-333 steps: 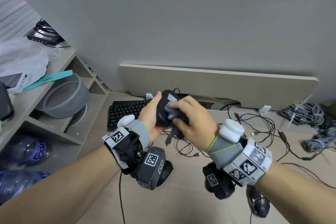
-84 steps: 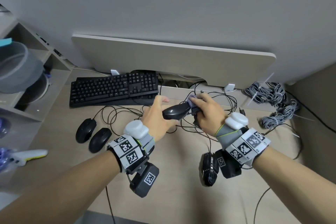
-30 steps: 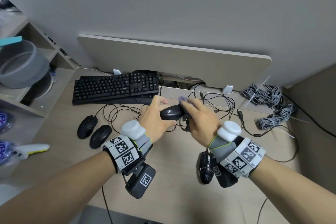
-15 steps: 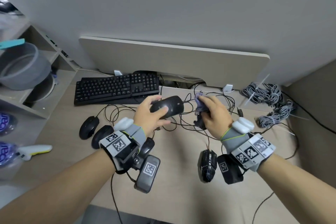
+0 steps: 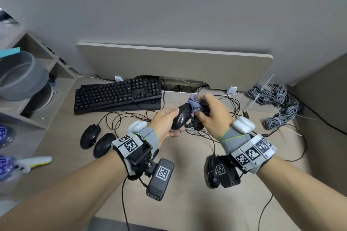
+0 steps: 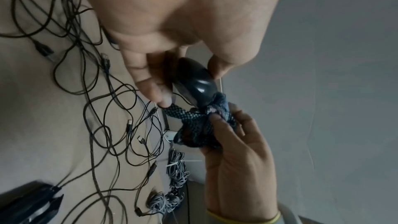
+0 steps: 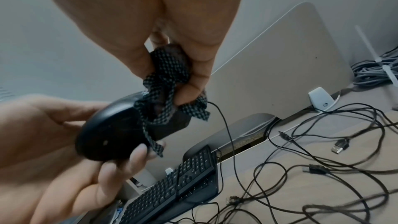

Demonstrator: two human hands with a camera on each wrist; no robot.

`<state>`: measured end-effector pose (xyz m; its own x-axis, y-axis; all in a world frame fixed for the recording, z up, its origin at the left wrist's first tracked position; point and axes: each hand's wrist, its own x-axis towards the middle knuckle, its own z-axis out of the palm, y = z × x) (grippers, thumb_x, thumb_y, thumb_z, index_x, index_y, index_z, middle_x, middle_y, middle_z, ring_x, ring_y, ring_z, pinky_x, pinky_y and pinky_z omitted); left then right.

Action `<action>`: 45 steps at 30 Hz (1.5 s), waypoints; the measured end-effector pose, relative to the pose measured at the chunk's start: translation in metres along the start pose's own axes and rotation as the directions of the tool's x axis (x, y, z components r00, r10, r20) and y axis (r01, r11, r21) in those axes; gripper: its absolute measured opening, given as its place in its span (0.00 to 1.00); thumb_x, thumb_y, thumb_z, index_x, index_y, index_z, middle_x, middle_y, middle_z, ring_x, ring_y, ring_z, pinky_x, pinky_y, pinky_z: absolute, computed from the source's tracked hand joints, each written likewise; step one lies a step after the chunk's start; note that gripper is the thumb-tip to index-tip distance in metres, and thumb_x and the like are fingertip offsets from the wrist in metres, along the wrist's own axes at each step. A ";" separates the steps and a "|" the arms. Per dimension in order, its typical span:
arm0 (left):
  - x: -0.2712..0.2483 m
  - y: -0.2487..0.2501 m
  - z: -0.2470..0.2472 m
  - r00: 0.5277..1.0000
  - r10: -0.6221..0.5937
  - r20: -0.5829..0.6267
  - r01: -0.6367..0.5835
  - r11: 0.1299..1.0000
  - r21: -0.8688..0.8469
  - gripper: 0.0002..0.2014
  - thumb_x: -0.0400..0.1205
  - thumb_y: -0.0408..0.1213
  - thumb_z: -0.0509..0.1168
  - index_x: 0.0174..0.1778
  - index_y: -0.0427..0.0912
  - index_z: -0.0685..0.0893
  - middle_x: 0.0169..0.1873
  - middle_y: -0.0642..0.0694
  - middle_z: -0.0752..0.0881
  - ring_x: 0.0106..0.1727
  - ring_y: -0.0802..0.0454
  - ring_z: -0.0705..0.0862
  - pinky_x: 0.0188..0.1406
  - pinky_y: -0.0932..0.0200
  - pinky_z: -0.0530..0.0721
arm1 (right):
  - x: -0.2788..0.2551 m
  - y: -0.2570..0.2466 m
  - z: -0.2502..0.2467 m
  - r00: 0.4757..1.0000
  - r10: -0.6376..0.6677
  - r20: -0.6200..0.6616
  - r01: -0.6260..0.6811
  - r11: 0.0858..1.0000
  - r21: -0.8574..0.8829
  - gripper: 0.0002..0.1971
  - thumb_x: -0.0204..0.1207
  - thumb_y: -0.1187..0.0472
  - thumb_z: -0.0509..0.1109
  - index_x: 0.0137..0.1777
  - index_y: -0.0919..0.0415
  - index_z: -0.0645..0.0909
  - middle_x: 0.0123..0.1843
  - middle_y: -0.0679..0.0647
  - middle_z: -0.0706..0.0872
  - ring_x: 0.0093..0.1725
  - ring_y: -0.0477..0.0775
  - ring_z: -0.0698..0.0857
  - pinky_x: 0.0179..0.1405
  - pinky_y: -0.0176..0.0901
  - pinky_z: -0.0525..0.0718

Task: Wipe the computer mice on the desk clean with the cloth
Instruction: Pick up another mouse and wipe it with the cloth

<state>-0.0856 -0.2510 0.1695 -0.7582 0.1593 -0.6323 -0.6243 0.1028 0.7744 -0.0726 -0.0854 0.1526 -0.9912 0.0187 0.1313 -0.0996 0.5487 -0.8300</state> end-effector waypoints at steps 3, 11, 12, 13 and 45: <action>0.001 0.004 0.006 1.000 -0.022 0.013 0.023 0.998 -0.059 0.17 0.91 0.46 0.50 0.60 0.38 0.79 0.37 0.40 0.82 0.24 0.50 0.80 0.22 0.60 0.76 | -0.004 -0.011 0.002 0.989 -0.144 0.015 0.145 0.985 -0.092 0.14 0.65 0.72 0.71 0.50 0.60 0.80 0.49 0.52 0.80 0.48 0.50 0.78 0.47 0.27 0.70; 0.002 0.005 0.007 0.997 -0.047 0.056 0.050 0.997 -0.065 0.18 0.89 0.51 0.52 0.55 0.39 0.77 0.32 0.42 0.77 0.21 0.56 0.65 0.18 0.67 0.58 | 0.000 0.004 -0.011 0.991 -0.132 -0.023 0.125 0.974 -0.189 0.14 0.68 0.70 0.72 0.54 0.63 0.84 0.52 0.59 0.80 0.51 0.56 0.81 0.49 0.24 0.68; 0.003 0.005 0.007 0.997 -0.055 0.051 0.059 0.995 -0.084 0.19 0.89 0.51 0.52 0.58 0.39 0.77 0.32 0.41 0.77 0.21 0.56 0.64 0.18 0.67 0.58 | -0.001 0.003 -0.009 0.990 -0.142 -0.025 0.134 0.970 -0.204 0.14 0.69 0.70 0.70 0.55 0.64 0.83 0.54 0.61 0.80 0.53 0.58 0.81 0.50 0.25 0.68; 0.005 0.005 0.006 0.997 -0.059 0.047 0.064 0.992 -0.106 0.19 0.89 0.51 0.52 0.60 0.39 0.77 0.33 0.42 0.76 0.21 0.56 0.64 0.18 0.68 0.59 | -0.005 -0.003 -0.005 0.983 -0.183 0.002 0.179 0.962 -0.205 0.16 0.69 0.69 0.68 0.57 0.64 0.83 0.56 0.61 0.80 0.54 0.57 0.81 0.52 0.24 0.68; 0.017 0.002 -0.001 0.998 -0.034 0.046 0.041 0.985 -0.169 0.22 0.89 0.50 0.53 0.63 0.34 0.78 0.33 0.40 0.76 0.17 0.56 0.63 0.15 0.70 0.59 | -0.004 -0.010 0.011 0.964 -0.242 0.109 0.260 0.945 -0.200 0.24 0.71 0.63 0.55 0.65 0.58 0.79 0.61 0.58 0.80 0.56 0.56 0.81 0.50 0.40 0.79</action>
<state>-0.0998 -0.2491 0.1609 -0.7272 0.2003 -0.6566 -0.6778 -0.0584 0.7329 -0.0686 -0.0998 0.1543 -0.9409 -0.2062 0.2686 -0.3345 0.6904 -0.6415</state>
